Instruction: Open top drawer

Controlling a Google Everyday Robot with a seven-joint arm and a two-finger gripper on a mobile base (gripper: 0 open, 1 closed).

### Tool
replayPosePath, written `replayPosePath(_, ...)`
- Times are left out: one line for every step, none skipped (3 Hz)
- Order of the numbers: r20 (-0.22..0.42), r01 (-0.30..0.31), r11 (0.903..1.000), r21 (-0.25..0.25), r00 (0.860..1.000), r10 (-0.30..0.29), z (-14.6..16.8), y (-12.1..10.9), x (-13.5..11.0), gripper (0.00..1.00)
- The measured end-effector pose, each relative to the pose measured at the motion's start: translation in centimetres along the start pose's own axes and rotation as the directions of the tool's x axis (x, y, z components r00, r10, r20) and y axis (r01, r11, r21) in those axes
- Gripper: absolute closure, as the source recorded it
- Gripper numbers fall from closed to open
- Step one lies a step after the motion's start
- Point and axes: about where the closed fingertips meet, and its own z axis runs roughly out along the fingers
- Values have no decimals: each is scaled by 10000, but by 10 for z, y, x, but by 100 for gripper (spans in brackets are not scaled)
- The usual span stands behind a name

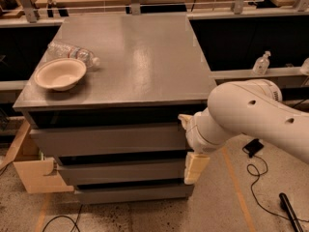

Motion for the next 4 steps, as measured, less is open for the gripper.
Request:
replayPosePath(669, -104, 9998, 149, 9977, 94, 22, -8, -11, 0)
replayPosePath(916, -128, 9993, 356, 9958, 95, 42, -17, -23, 0)
replayPosePath(888, -177, 9980, 613, 9960, 122, 63, -27, -34, 0)
replayPosePath(922, -184, 9974, 691, 9957, 119, 82, -37, -43, 0)
